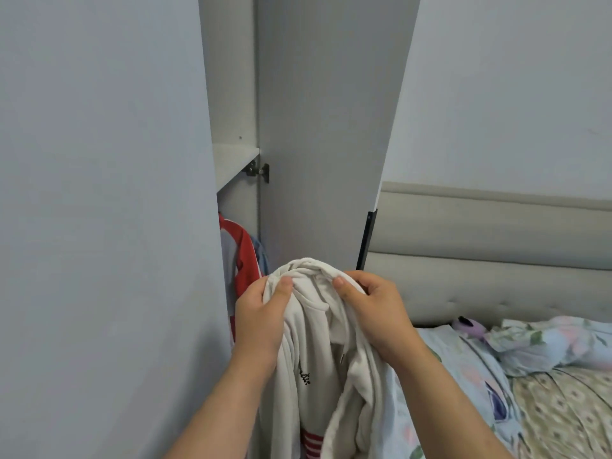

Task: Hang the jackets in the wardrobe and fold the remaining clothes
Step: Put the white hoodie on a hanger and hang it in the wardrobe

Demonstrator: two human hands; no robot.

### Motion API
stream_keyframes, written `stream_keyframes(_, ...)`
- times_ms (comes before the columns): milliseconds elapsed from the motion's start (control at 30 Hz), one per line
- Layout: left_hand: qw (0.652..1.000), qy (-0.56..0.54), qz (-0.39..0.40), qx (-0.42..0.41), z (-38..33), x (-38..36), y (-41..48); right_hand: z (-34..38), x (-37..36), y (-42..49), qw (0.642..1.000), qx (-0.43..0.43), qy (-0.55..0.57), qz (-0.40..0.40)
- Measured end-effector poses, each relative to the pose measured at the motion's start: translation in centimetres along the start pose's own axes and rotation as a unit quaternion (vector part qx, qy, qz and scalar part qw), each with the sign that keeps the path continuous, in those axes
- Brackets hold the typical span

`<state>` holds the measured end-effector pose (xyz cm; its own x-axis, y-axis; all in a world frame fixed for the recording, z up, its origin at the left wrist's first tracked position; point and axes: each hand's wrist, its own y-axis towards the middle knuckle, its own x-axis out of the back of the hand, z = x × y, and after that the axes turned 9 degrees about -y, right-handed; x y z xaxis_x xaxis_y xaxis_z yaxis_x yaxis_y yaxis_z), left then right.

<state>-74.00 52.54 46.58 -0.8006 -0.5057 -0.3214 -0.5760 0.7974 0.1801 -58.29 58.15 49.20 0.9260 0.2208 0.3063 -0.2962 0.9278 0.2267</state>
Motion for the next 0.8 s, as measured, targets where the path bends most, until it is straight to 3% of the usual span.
stream_keyframes(333,0.994,-0.007,-0.106,0.023,5.5,0.3,9.5,-4.8,-4.9,10.6,1.000,-0.011,-0.008,0.027)
stream_keyframes(433,0.994,-0.012,-0.104,0.010,6.6,0.2,11.8,-6.0,-5.9,13.7,0.999,-0.006,-0.004,0.051)
stream_keyframes(633,0.994,0.026,-0.105,0.013,9.8,0.3,17.4,-10.7,-7.9,22.0,0.989,0.018,-0.009,0.148)
stream_keyframes(800,0.974,0.061,-0.204,0.077,14.7,1.5,21.0,-15.4,-11.0,28.1,0.966,0.029,-0.015,0.258)
